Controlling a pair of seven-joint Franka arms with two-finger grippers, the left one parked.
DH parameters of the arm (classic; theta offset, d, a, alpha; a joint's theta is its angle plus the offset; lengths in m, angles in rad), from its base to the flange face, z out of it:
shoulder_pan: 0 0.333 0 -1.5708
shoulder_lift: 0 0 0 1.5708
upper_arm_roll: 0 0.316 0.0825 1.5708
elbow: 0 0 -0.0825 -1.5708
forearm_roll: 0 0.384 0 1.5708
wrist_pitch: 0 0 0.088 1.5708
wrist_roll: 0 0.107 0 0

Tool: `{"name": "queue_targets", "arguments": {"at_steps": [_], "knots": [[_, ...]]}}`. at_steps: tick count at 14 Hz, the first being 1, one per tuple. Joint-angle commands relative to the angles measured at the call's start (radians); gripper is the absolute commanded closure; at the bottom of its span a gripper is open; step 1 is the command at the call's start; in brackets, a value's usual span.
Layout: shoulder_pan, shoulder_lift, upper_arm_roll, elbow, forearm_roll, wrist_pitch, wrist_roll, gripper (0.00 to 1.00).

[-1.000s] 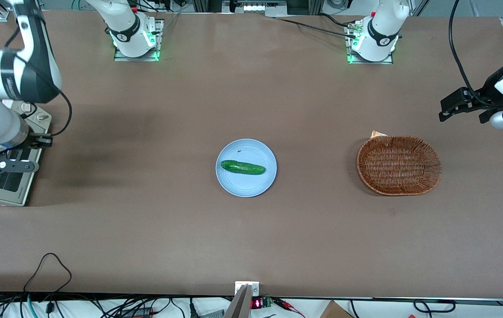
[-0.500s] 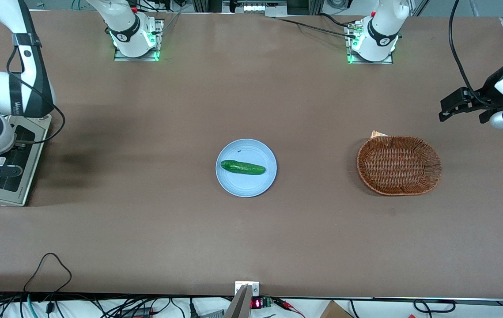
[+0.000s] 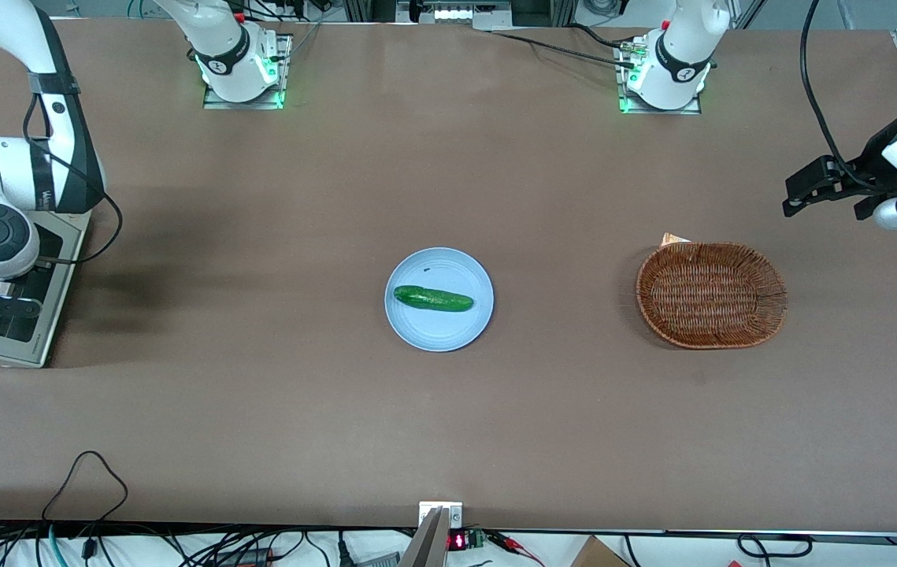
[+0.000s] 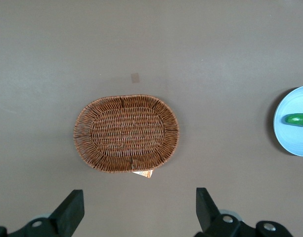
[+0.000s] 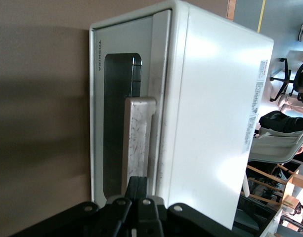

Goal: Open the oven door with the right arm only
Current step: 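Move the right gripper up and over the toaster oven's door handle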

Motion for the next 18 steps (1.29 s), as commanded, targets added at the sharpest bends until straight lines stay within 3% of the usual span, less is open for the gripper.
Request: {"name": "queue_targets", "arguments": {"at_steps": [1,9,18], "knots": [[-0.009,-0.004,-0.004,-0.016,-0.024,0.025,0.036,1.0],[-0.01,0.009,-0.012,-0.016,-0.052,0.032,0.167,1.0],[-0.022,0.035,-0.013,-0.019,-0.064,0.057,0.184,1.0]]}}
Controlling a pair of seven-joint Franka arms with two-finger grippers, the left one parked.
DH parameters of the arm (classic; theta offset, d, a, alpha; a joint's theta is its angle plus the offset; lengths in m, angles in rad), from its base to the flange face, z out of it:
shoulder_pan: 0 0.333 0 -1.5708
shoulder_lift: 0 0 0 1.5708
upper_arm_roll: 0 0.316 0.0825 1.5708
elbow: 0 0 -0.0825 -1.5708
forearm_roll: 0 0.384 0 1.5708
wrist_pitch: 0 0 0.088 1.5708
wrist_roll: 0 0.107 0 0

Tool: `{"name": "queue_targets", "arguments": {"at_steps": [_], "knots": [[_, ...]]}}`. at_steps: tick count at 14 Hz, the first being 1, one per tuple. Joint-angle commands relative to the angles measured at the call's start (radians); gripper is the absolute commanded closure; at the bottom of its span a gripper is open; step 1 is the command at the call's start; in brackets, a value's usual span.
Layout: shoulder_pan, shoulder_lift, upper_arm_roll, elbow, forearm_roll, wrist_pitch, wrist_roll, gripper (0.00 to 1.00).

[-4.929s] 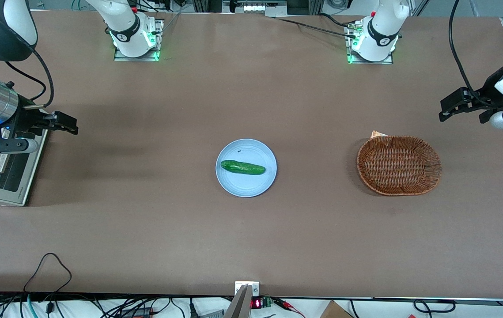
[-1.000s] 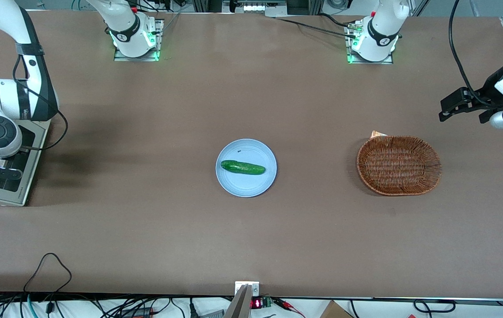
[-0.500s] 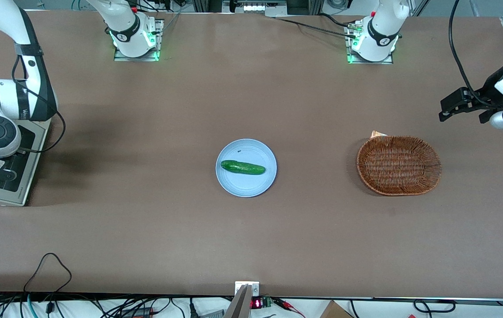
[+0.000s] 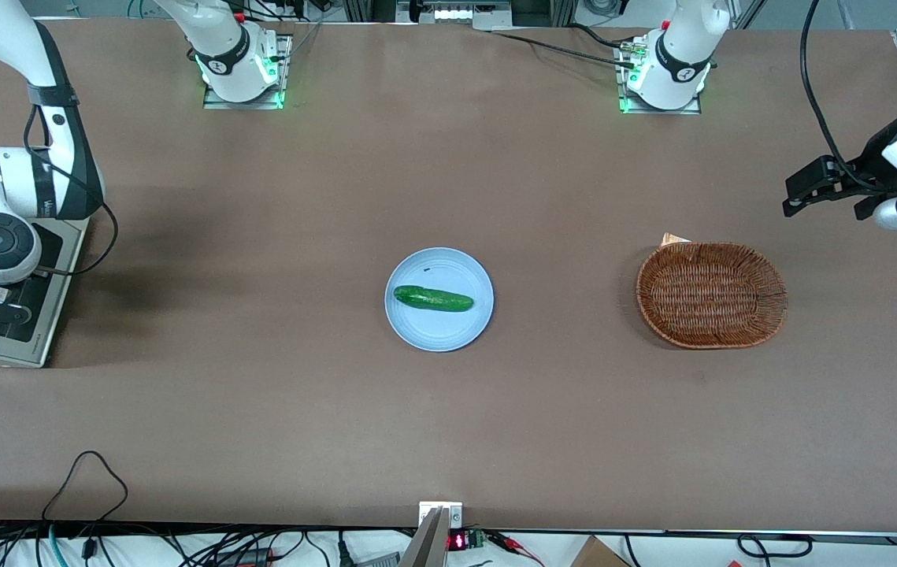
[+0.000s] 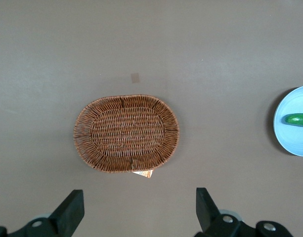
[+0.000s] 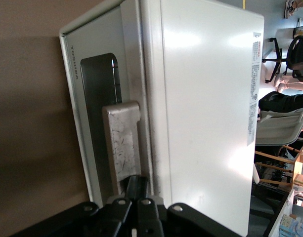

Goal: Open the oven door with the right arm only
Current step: 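Move the right gripper up and over the toaster oven's door handle, then hook the door handle and pull the oven door down with the right gripper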

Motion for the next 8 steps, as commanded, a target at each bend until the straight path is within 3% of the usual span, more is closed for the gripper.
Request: {"name": "queue_targets", "arguments": {"at_steps": [1,8], "knots": [[-0.006,0.001,0.0,-0.024,-0.026,0.037,0.029,1.0],[-0.002,0.021,0.014,-0.034,-0.006,0.085,0.059,1.0]]}}
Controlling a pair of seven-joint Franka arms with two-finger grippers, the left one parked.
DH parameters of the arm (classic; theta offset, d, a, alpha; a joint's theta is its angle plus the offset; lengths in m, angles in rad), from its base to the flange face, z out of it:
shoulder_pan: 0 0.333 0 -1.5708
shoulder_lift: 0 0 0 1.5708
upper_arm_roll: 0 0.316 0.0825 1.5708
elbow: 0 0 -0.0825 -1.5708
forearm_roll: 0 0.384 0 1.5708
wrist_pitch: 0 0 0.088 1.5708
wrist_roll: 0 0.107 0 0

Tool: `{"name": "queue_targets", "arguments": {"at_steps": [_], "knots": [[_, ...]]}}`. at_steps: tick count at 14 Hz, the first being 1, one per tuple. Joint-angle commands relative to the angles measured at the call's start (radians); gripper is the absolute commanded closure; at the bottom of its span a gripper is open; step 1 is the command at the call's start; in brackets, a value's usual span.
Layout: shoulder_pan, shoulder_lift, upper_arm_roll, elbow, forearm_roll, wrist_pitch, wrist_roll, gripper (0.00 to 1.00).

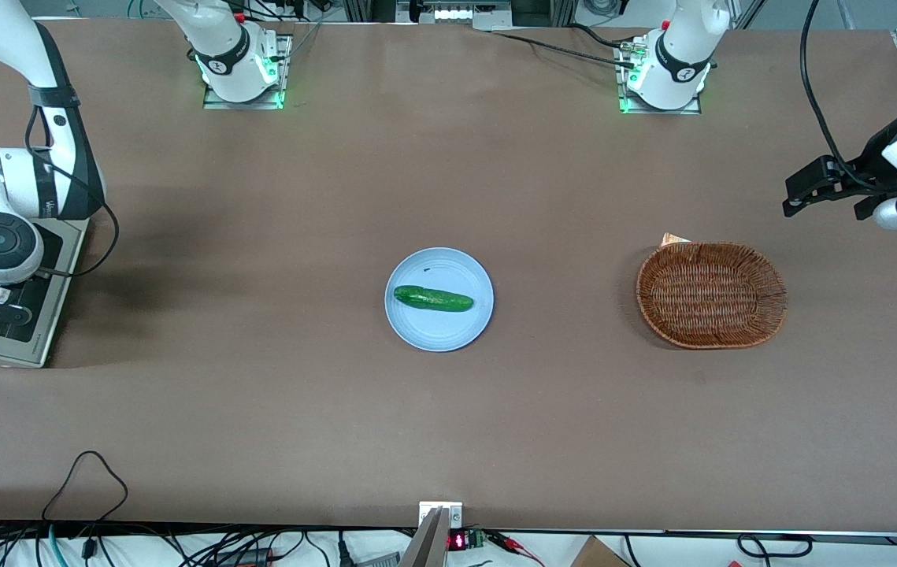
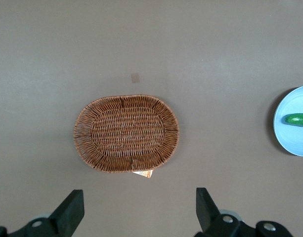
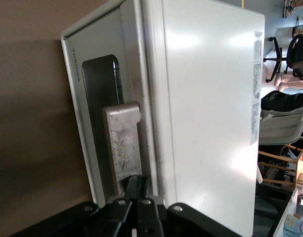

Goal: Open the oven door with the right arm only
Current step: 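Hook the door handle and pull the oven door down with the right gripper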

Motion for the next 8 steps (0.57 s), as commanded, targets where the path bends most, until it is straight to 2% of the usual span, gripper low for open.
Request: {"name": "queue_targets", "arguments": {"at_steps": [1,8], "knots": [[-0.004,0.021,0.011,-0.037,-0.001,0.096,0.032,1.0],[-0.001,0.03,0.034,-0.076,0.077,0.174,0.03,1.0]]}}
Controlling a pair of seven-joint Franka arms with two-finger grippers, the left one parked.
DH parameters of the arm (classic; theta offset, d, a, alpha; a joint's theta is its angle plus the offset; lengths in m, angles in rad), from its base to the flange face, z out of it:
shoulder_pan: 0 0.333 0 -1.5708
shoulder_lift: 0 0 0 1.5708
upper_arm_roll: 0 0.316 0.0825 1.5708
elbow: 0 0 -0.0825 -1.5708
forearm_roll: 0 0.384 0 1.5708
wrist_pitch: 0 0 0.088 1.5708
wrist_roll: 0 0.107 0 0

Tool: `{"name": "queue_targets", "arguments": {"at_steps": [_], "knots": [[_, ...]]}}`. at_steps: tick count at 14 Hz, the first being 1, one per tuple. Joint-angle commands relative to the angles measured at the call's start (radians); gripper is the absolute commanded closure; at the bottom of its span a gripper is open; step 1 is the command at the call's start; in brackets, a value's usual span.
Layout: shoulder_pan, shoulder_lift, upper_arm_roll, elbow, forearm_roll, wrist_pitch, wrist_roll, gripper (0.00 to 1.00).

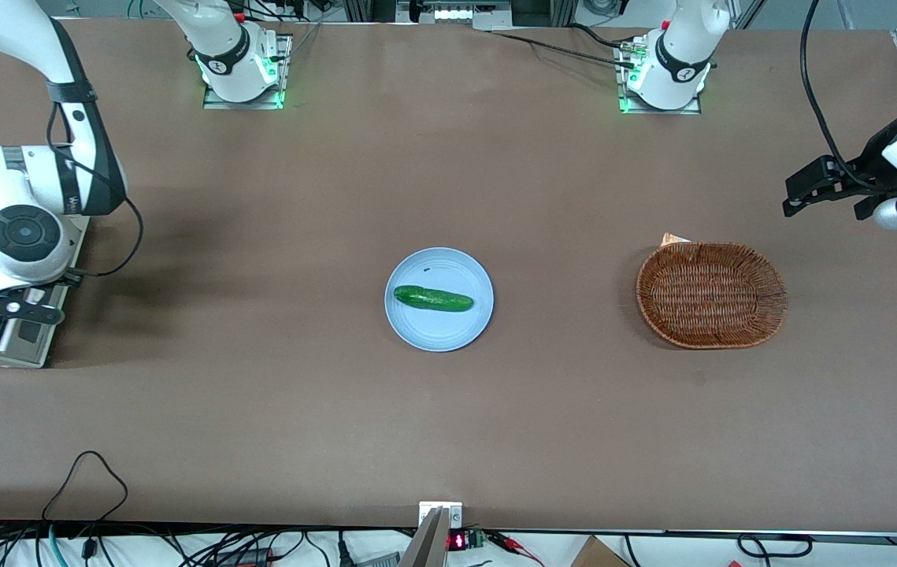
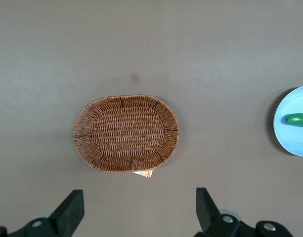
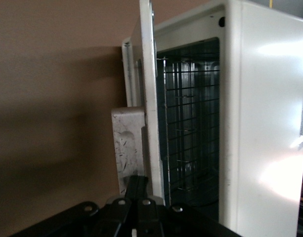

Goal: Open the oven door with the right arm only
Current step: 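Hook the door handle and pull the oven door down with the right gripper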

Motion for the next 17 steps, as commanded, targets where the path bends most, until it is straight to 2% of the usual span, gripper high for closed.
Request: {"name": "queue_targets", "arguments": {"at_steps": [1,17], "knots": [[-0.019,0.05,-0.01,-0.021,0.007,0.119,0.019,1.0],[-0.039,0.161,-0.01,-0.034,0.008,0.237,0.025,1.0]]}}
